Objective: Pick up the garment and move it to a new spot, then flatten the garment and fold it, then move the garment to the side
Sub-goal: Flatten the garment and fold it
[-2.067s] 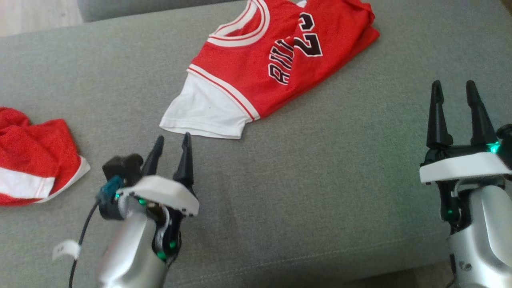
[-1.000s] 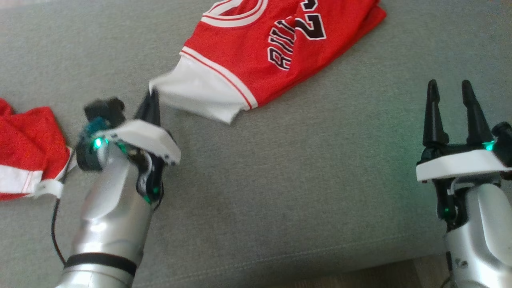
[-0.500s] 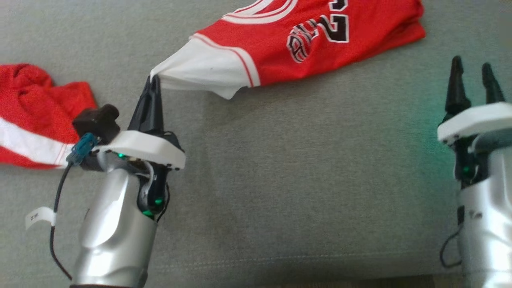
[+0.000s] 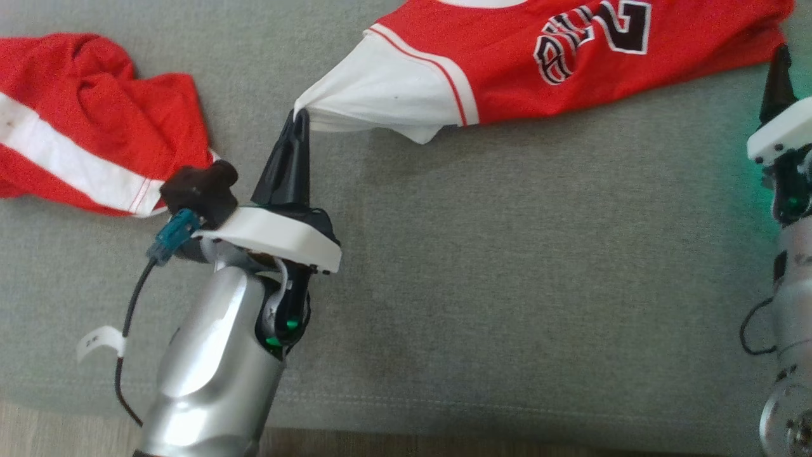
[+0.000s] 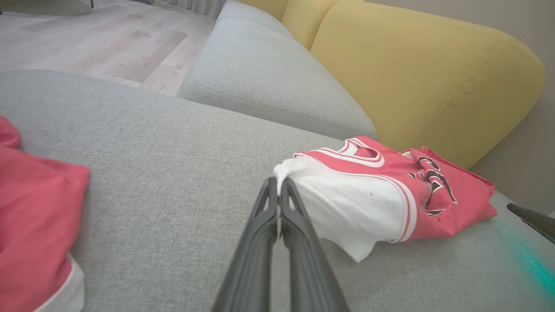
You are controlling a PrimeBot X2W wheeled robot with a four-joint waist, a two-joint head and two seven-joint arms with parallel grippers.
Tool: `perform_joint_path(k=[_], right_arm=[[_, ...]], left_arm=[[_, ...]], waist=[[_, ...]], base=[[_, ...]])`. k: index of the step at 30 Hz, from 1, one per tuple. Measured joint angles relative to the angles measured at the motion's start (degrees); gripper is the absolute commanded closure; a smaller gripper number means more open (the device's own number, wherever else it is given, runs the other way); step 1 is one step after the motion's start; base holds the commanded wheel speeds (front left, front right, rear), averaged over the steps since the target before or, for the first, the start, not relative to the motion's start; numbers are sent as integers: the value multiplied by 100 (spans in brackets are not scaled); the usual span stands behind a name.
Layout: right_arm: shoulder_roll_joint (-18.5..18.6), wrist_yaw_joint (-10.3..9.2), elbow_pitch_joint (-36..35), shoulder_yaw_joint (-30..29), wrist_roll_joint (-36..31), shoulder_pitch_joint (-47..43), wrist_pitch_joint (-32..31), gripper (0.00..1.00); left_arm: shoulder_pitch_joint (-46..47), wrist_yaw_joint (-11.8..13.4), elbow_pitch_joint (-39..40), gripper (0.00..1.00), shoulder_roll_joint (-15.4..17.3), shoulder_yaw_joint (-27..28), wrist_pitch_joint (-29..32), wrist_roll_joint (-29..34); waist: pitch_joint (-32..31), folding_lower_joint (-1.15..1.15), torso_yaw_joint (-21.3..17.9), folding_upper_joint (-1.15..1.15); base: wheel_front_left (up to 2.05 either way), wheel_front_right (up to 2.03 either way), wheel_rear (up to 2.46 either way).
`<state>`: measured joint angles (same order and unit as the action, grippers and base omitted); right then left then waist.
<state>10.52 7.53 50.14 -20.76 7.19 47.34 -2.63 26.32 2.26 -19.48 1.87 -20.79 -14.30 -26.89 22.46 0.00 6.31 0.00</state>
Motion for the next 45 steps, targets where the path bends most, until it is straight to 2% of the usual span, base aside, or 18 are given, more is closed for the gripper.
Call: perform_joint_path(k=[9, 11, 21, 28, 34, 40, 45], right_arm=[[215, 0, 771, -98, -214, 549, 70, 0], [274, 0, 913, -73, -233, 630, 115, 100], [304, 0, 1151, 358, -248, 682, 722, 100], [331, 0, 877, 734, 112, 354, 873, 100], [505, 0, 182, 1018, 303, 48, 890, 100], [524, 0, -888, 1071, 397, -370, 927, 100], [523, 0, -1814, 1089, 231, -611, 821, 100]], left_arm=[[104, 87, 77, 100, -1, -172, 0, -100], [136, 89, 84, 100, -1, -194, 0, -108], [125, 129, 79, 100, 0, -19, 0, -108], [51, 69, 181, 100, -2, 322, 0, -143], [-114, -32, 347, 100, -2, 537, 0, -404], [-149, -131, 664, 100, -3, 609, 0, -672], [-147, -122, 1033, 100, -2, 687, 0, -816]], waist=[[237, 0, 204, 0], [255, 0, 220, 0], [-26, 0, 89, 0], [-447, 0, -180, 0], [-927, 0, -406, 0], [-1470, 0, -596, 0], [-1873, 0, -713, 0]], base=[[0, 0, 0], [0, 0, 0], [0, 0, 0], [0, 0, 0], [0, 0, 0], [0, 0, 0], [0, 0, 0]])
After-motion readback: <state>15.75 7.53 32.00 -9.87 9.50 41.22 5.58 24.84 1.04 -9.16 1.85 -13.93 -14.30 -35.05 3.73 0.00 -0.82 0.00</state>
